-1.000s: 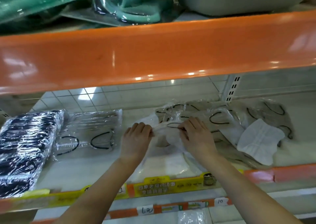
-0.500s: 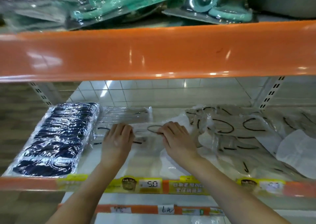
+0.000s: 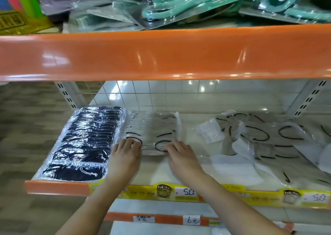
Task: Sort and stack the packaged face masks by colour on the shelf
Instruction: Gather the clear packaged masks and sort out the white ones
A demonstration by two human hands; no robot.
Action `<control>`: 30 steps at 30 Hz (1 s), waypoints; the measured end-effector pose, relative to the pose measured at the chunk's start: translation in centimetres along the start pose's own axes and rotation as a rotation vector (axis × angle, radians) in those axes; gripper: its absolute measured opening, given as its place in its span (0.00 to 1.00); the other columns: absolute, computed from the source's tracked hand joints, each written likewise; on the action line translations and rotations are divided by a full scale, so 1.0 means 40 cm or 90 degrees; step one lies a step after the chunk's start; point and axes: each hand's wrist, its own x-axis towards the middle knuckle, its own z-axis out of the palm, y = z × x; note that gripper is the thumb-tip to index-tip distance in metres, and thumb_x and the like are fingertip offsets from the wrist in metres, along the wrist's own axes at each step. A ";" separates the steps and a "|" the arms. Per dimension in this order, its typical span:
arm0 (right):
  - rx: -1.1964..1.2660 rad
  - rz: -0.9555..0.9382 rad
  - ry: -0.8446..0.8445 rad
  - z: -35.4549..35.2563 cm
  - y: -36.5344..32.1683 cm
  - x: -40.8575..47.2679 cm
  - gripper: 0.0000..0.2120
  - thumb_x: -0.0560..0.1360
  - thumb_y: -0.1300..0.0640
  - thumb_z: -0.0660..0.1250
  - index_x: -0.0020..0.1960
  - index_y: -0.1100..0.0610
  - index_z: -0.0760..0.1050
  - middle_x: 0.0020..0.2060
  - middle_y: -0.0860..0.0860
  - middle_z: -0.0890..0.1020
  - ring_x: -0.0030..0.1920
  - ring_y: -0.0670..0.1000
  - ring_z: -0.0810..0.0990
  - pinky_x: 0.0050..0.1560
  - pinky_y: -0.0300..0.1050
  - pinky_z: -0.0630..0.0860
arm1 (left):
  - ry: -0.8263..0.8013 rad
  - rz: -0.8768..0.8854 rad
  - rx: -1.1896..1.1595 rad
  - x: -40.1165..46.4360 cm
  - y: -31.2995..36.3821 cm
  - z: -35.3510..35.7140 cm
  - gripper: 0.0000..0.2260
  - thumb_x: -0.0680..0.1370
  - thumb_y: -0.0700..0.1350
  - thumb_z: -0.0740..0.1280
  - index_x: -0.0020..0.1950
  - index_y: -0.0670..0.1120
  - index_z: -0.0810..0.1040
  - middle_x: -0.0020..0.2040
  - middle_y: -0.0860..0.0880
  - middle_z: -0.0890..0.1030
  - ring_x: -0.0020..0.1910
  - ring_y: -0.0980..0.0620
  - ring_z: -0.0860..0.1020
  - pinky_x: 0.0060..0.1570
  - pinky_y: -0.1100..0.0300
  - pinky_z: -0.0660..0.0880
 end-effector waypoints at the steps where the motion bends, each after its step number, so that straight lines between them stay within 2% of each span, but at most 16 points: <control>1: -0.014 0.010 0.003 0.007 -0.003 0.001 0.19 0.62 0.65 0.75 0.50 0.55 0.76 0.44 0.51 0.77 0.44 0.55 0.77 0.40 0.47 0.74 | -0.013 0.004 0.004 -0.005 0.000 0.001 0.10 0.74 0.44 0.59 0.43 0.44 0.79 0.43 0.47 0.78 0.43 0.42 0.76 0.41 0.50 0.69; 6: -0.040 0.061 0.017 0.027 -0.021 0.004 0.18 0.59 0.66 0.75 0.47 0.55 0.78 0.42 0.51 0.77 0.42 0.56 0.77 0.41 0.48 0.75 | -0.083 0.025 0.006 -0.022 0.033 -0.007 0.10 0.73 0.47 0.61 0.45 0.46 0.81 0.45 0.49 0.80 0.45 0.45 0.78 0.41 0.52 0.71; 9: -0.057 0.074 0.027 0.026 -0.031 0.007 0.07 0.69 0.58 0.65 0.46 0.55 0.78 0.42 0.51 0.76 0.42 0.55 0.78 0.40 0.49 0.76 | -0.160 0.014 -0.001 -0.022 0.041 -0.014 0.14 0.73 0.51 0.59 0.49 0.46 0.81 0.49 0.49 0.81 0.48 0.47 0.80 0.42 0.53 0.75; 11: -0.067 0.089 -0.005 0.020 -0.039 0.007 0.13 0.73 0.49 0.58 0.46 0.54 0.78 0.42 0.50 0.76 0.43 0.53 0.77 0.41 0.50 0.77 | -0.211 -0.008 -0.004 -0.020 0.041 -0.015 0.17 0.73 0.55 0.59 0.51 0.47 0.81 0.52 0.49 0.81 0.50 0.47 0.80 0.43 0.52 0.76; 14: -0.088 0.098 -0.031 0.004 -0.045 0.017 0.19 0.73 0.40 0.57 0.46 0.53 0.79 0.43 0.47 0.77 0.43 0.52 0.78 0.43 0.47 0.76 | -0.234 -0.022 -0.013 -0.015 0.043 -0.020 0.19 0.74 0.57 0.58 0.52 0.47 0.81 0.52 0.49 0.81 0.51 0.46 0.80 0.42 0.51 0.77; 16: -0.085 0.113 -0.022 0.003 -0.036 0.036 0.16 0.73 0.44 0.61 0.46 0.54 0.79 0.44 0.49 0.78 0.44 0.53 0.78 0.43 0.48 0.76 | -0.237 -0.031 -0.031 -0.001 0.040 -0.019 0.18 0.74 0.56 0.57 0.50 0.47 0.80 0.50 0.50 0.81 0.49 0.46 0.80 0.39 0.51 0.77; 18: -0.088 0.144 -0.019 -0.002 -0.026 0.069 0.11 0.73 0.51 0.67 0.50 0.58 0.79 0.47 0.52 0.79 0.48 0.57 0.79 0.45 0.51 0.74 | -0.227 -0.041 -0.043 0.028 0.036 -0.012 0.17 0.73 0.55 0.56 0.52 0.47 0.78 0.52 0.50 0.80 0.50 0.45 0.80 0.40 0.51 0.77; 20: -0.102 0.167 -0.067 -0.009 -0.021 0.102 0.13 0.76 0.53 0.66 0.57 0.59 0.76 0.54 0.54 0.77 0.56 0.58 0.75 0.52 0.52 0.71 | -0.260 -0.066 -0.025 0.067 0.037 -0.002 0.18 0.76 0.55 0.57 0.61 0.48 0.74 0.62 0.51 0.75 0.60 0.46 0.75 0.51 0.49 0.75; 22: -0.115 0.163 -0.120 -0.006 -0.009 0.125 0.18 0.78 0.50 0.61 0.64 0.58 0.70 0.61 0.53 0.72 0.63 0.56 0.69 0.58 0.49 0.67 | -0.359 -0.101 -0.004 0.099 0.034 0.017 0.22 0.78 0.58 0.57 0.70 0.51 0.65 0.71 0.51 0.64 0.70 0.47 0.64 0.62 0.50 0.67; 23: -0.114 0.163 -0.139 -0.003 -0.003 0.133 0.19 0.78 0.48 0.60 0.65 0.57 0.68 0.63 0.52 0.70 0.65 0.55 0.67 0.60 0.48 0.65 | -0.391 -0.111 0.007 0.110 0.034 0.024 0.25 0.78 0.61 0.57 0.72 0.51 0.61 0.73 0.50 0.60 0.72 0.47 0.60 0.64 0.49 0.65; 26: -0.102 0.176 -0.174 0.009 0.010 0.148 0.24 0.76 0.44 0.62 0.67 0.55 0.66 0.65 0.51 0.68 0.66 0.54 0.65 0.63 0.48 0.64 | -0.426 -0.126 0.016 0.127 0.034 0.035 0.32 0.75 0.66 0.59 0.74 0.52 0.57 0.76 0.48 0.55 0.74 0.46 0.56 0.66 0.47 0.63; 30: -0.077 0.199 -0.209 0.020 0.021 0.165 0.32 0.73 0.41 0.64 0.71 0.53 0.61 0.72 0.52 0.62 0.71 0.56 0.60 0.69 0.49 0.59 | -0.441 -0.118 0.021 0.143 0.027 0.050 0.35 0.75 0.67 0.59 0.75 0.51 0.55 0.77 0.46 0.53 0.75 0.45 0.55 0.66 0.46 0.64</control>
